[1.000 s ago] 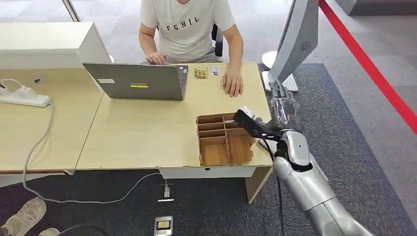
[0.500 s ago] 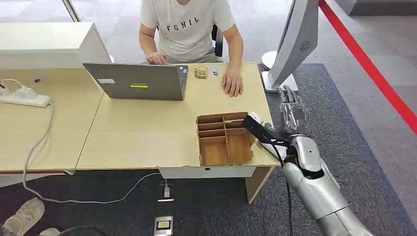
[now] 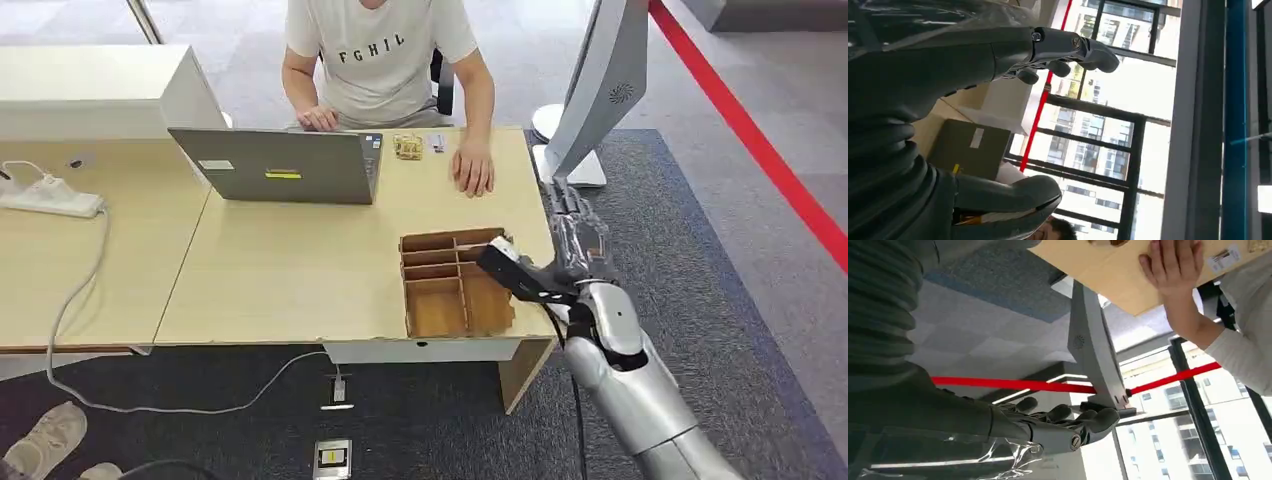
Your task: Pass the card to the sensor for recognition and then transmit it.
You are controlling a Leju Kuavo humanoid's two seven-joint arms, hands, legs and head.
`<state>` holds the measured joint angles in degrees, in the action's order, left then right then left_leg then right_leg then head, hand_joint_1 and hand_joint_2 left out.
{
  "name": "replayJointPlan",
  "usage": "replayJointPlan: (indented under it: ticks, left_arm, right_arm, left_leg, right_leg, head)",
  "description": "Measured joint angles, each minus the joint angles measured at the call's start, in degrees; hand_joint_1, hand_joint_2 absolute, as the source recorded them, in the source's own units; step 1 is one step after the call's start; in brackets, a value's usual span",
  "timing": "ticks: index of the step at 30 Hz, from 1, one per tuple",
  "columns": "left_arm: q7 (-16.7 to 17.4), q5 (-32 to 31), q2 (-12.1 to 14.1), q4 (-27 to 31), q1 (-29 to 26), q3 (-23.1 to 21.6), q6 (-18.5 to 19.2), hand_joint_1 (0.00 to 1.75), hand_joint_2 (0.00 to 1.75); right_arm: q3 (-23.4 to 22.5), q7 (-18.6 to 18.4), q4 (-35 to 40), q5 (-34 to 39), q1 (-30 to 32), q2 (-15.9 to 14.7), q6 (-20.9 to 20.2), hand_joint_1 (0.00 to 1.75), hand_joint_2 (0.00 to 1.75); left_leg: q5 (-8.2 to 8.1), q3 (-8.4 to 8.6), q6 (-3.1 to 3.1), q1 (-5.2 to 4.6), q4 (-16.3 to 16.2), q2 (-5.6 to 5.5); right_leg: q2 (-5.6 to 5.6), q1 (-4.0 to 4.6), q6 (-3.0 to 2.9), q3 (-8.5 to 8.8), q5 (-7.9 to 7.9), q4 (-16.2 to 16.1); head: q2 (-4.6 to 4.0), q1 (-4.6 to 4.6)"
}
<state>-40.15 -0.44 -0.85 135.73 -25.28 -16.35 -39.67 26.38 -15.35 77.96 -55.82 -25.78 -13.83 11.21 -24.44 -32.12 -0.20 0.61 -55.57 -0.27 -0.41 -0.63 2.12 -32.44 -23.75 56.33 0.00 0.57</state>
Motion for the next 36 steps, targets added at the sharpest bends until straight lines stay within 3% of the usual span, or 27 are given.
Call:
replayJointPlan:
  ticks: [9, 20, 36]
  left_arm:
    - [0.0, 0.8, 0.6, 0.0, -0.7, 0.0, 0.0, 0.00, 1.75]
    - [0.0, 2.5, 2.2, -0.2, -1.1, 0.0, 0.0, 0.00, 1.75]
    - [1.2, 1.5, 2.9, -0.6, -1.7, 0.0, 0.0, 0.00, 1.75]
  right_arm:
    - [1.4, 2.1, 0.1, -0.3, 1.3, 2.3, 0.6, 0.00, 1.75]
    - [2.1, 0.7, 0.0, -0.8, 3.2, 3.2, 0.7, 0.00, 1.75]
    - [2.8, 0.7, -8.0, -3.7, 0.8, 7.4, 3.1, 0.00, 1.75]
  left_leg:
    - [0.00, 0.00, 0.00, 0.00, 0.0, 0.00]
    - [-0.01, -0.01, 0.00, 0.00, 0.0, 0.00]
    - [-0.02, -0.03, -0.02, 0.01, 0.0, 0.00]
  right_leg:
    - [0.00, 0.00, 0.00, 0.00, 0.00, 0.0]
    - [0.00, 0.00, 0.00, -0.01, -0.03, 0.0]
    - [-0.01, 0.01, -0.03, -0.02, -0.06, 0.0]
  head:
    - [0.00, 0.00]
    - [0.00, 0.00]
    - [0.00, 0.00]
